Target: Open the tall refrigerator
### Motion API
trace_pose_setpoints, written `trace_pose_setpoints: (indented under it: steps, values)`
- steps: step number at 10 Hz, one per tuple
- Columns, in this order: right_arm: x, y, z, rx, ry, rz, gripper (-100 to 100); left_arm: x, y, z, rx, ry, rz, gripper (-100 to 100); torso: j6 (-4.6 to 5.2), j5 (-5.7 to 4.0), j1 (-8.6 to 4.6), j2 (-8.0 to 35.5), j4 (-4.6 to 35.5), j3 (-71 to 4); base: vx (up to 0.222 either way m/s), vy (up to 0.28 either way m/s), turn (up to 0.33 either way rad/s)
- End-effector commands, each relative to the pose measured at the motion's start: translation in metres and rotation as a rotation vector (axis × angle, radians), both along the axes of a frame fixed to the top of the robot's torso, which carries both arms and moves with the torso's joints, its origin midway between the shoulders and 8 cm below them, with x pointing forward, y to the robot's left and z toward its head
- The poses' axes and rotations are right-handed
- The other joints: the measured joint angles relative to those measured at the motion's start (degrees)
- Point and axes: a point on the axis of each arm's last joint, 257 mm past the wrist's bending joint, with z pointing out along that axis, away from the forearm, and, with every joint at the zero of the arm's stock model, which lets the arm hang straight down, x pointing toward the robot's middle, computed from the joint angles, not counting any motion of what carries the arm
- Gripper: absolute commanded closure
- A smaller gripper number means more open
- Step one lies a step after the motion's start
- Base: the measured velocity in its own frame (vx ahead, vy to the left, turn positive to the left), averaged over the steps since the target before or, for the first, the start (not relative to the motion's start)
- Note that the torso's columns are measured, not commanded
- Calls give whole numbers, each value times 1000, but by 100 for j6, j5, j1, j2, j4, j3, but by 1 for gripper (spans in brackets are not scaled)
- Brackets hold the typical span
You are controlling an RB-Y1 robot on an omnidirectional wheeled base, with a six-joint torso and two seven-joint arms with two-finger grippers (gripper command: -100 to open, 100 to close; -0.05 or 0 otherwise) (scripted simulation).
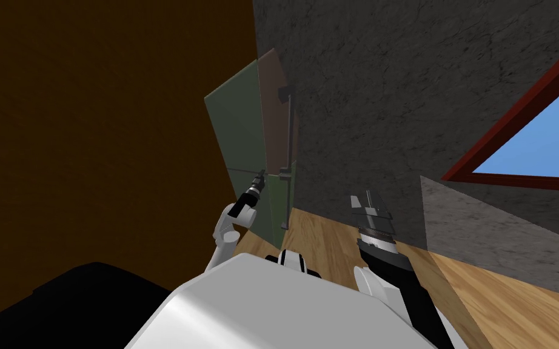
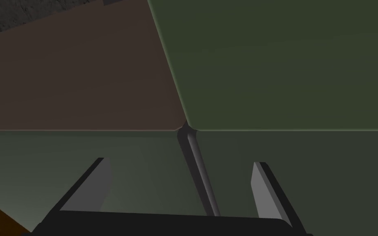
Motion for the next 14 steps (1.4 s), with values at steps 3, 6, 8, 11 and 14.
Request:
trace_pose_setpoints:
  steps: [3, 6, 8, 11, 14]
  values:
    - [0, 0, 0, 0, 0, 0, 0, 10, -7, -14, -26, 76, -6, -100, 4, 0, -1, -9, -2, -6, -3, -37, 8]
    - [0, 0, 0, 0, 0, 0, 0, 12, -9, -12, -44, 106, -1, -100, 15, -1, -11, -14, -7, -8, 4, -26, 15]
    - [0, 0, 0, 0, 0, 0, 0, 12, -11, -11, -56, 122, 2, -100, 27, -6, -24, -19, -7, -13, -2, -26, -7]
    - [0, 0, 0, 0, 0, 0, 0, 10, -15, -5, -87, 136, 0, -100, 14, -13, -19, -10, 12, -10, -14, -49, -4]
    - [0, 0, 0, 0, 0, 0, 0, 1, -24, 12, -155, 128, -14, -100, -41, 0, 80, -14, 58, -24, -7, -69, -5]
